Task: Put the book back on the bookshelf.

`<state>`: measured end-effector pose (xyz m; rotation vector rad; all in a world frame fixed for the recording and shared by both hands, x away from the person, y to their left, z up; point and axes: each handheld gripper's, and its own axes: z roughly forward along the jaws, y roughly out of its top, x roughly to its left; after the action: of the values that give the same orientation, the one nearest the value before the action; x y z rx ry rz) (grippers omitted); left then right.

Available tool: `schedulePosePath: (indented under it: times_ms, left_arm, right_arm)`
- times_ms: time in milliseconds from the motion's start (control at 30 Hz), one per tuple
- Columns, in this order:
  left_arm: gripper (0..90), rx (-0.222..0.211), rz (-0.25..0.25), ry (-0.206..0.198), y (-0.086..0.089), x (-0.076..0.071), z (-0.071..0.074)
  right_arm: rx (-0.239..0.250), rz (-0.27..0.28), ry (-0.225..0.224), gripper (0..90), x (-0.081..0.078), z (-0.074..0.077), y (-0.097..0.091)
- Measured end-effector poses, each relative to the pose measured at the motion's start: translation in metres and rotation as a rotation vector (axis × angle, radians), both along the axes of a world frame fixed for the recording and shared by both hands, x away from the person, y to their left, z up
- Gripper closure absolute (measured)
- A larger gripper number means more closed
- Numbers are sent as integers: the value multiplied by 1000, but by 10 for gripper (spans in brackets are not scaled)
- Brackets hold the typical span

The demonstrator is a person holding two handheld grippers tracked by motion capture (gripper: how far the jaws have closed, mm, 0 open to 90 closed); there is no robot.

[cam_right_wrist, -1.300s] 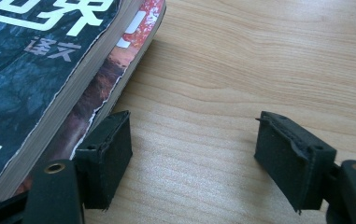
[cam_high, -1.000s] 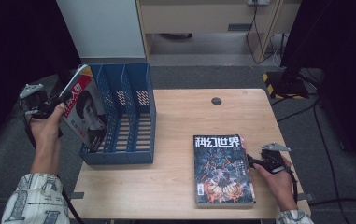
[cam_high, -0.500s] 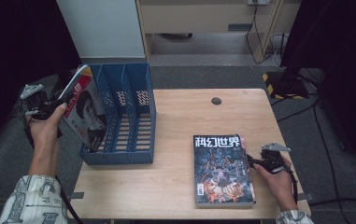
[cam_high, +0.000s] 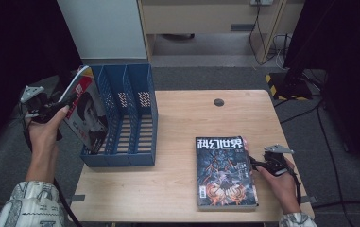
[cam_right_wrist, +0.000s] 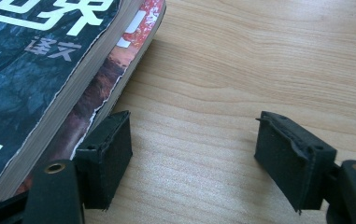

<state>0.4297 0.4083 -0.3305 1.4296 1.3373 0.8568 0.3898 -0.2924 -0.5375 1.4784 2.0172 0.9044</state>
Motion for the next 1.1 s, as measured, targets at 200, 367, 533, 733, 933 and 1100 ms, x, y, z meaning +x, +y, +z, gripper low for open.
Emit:
schedulePosePath:
  times_ms: [200, 367, 533, 733, 933, 1100]
  left_arm:
    - [296, -10, -10, -1, 2, -7, 3]
    - [280, -15, -28, -5, 4, -15, 3]
    - [274, -7, -38, -22, 5, -22, 4]
    - [264, -12, -49, -44, 5, -34, 0]
    - [262, 11, -47, -40, 7, -48, -10]
    - [262, 10, -61, -22, 6, -57, -20]
  right_arm:
    - [2, -3, 0, 271, 0, 0, 0]
    - [-2, 2, -1, 271, 0, 0, 0]
    - [-3, 2, -2, 271, 0, 0, 0]
    - [-4, 4, -1, 271, 0, 0, 0]
    - [-4, 3, -3, 271, 0, 0, 0]
    - [-3, 2, -3, 271, 0, 0, 0]
